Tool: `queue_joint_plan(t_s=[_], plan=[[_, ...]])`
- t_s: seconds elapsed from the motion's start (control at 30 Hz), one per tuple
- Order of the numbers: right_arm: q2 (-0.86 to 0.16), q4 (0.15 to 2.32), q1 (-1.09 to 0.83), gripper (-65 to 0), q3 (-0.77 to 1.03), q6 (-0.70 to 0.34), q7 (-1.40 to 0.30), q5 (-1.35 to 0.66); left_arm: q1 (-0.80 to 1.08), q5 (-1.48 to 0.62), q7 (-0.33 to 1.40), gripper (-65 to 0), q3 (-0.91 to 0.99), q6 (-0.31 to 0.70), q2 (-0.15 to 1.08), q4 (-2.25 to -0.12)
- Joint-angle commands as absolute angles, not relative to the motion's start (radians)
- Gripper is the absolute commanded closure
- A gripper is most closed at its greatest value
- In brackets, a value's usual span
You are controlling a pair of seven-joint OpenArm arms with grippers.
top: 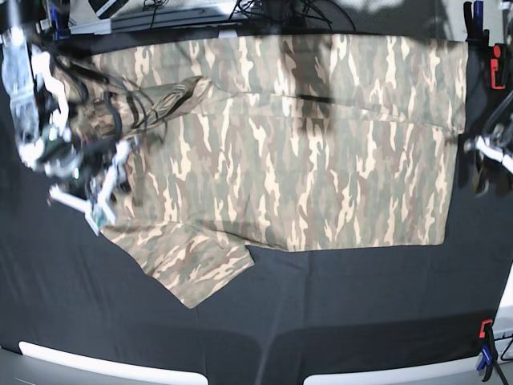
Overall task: Layout the t-shirt on the table in an organized manner, then fold the t-shirt properly
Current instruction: 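Move both grippers to the hem corners and grasp them, then lift the hem corners with both grippers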
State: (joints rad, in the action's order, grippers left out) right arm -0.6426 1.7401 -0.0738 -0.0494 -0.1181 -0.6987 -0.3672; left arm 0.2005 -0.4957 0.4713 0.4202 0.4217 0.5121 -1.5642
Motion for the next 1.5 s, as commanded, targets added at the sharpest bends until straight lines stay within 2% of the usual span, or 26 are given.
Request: queue_joint_plan(t_s=[0.0,0.33,0.67,0.87,1.13,1.2,1.23,1.33,1.47], plan=[[-0.647,1.72,-0.025,-18.0,-0.039,-0.127,-0.689,-0.38,0.159,-0.51,0.456,-29.4,0.427,0.419,0.526,-1.541],[-0.546,1.42,0.247,-18.0,-0.04,-0.281,-0.856,-0.456,-0.216,-0.53,0.527,-29.4,0.237,0.42,0.524,-1.059],[-0.54,1.382,0.28,-18.0,-0.039,-0.292,-0.857,-0.456,-0.54,-0.467,0.493,-29.4,0.152,0.424,0.521,-0.637],[-0.54,1.382,0.28,-18.0,-0.039,-0.295,-0.858,-0.456,-0.606,-0.364,0.446,-29.4,0.152,0.501,0.482,-0.463],[-0.54,1.382,0.286,-18.0,-0.039,-0.318,-0.847,-0.449,-0.598,-0.368,0.532,-29.1,0.152,0.624,0.443,-0.451],[-0.543,1.382,0.288,-18.0,-0.039,-0.318,-0.806,-0.446,-0.598,-0.368,0.532,-25.3,0.152,0.622,0.445,-0.451],[-0.543,1.382,0.289,-18.0,-0.039,-0.318,-0.772,-0.445,-0.598,-0.368,0.531,-21.2,0.152,0.622,0.446,-0.451],[-0.546,1.382,0.288,-18.0,-0.039,-0.318,-0.683,-0.447,-0.598,-0.368,0.522,-1.2,0.152,0.622,0.446,-0.451],[-0.532,1.336,0.321,-18.0,-0.039,-0.319,-0.691,-0.446,-0.599,-0.368,0.5,0.0,0.152,0.622,0.446,-0.451]])
